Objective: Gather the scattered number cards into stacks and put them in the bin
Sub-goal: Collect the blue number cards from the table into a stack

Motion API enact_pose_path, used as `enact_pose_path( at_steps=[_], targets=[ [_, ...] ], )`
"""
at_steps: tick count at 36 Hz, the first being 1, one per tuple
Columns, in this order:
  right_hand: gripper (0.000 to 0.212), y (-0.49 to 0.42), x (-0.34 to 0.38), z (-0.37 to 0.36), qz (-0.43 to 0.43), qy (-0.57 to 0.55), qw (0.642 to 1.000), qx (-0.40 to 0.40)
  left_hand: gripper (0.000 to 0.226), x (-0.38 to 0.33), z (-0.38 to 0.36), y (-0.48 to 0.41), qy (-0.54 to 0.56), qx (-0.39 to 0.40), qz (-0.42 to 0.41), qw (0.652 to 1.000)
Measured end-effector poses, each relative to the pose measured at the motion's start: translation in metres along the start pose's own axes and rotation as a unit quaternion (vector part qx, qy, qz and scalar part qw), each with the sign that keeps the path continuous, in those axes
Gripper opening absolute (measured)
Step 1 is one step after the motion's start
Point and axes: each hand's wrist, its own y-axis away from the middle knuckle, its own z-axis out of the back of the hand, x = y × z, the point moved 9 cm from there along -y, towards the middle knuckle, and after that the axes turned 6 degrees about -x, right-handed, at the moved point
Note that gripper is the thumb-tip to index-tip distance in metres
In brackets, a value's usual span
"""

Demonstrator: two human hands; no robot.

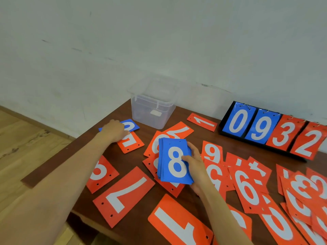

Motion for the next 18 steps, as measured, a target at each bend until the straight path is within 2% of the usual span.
enact_pose_path(
  at_steps=[5,9,11,15,18],
  targets=[
    [0.043,0.005,0.0,0.003,0.001,-0.004,1.0,-0.001,0.028,-0.017,0.025,0.015,-0.042,-0.07,-0.042,0.996],
    [0.044,0.012,0.003,0.01,0.003,-0.004,1.0,-0.01,0.031,-0.034,0.057,0.041,0.024,-0.183,-0.059,0.981],
    [0.044,0.017,0.005,0.017,0.002,-0.006,1.0,-0.017,0.033,-0.045,0.077,0.065,0.096,-0.255,-0.092,0.958],
    [0.043,0.03,0.008,0.034,0.002,-0.001,1.0,-0.028,0.017,-0.077,0.121,0.124,0.175,-0.382,-0.21,0.883],
    [0.046,0.042,0.01,0.049,0.006,0.005,0.999,-0.037,0.021,-0.095,0.134,0.153,0.327,-0.347,-0.211,0.854]
  ],
)
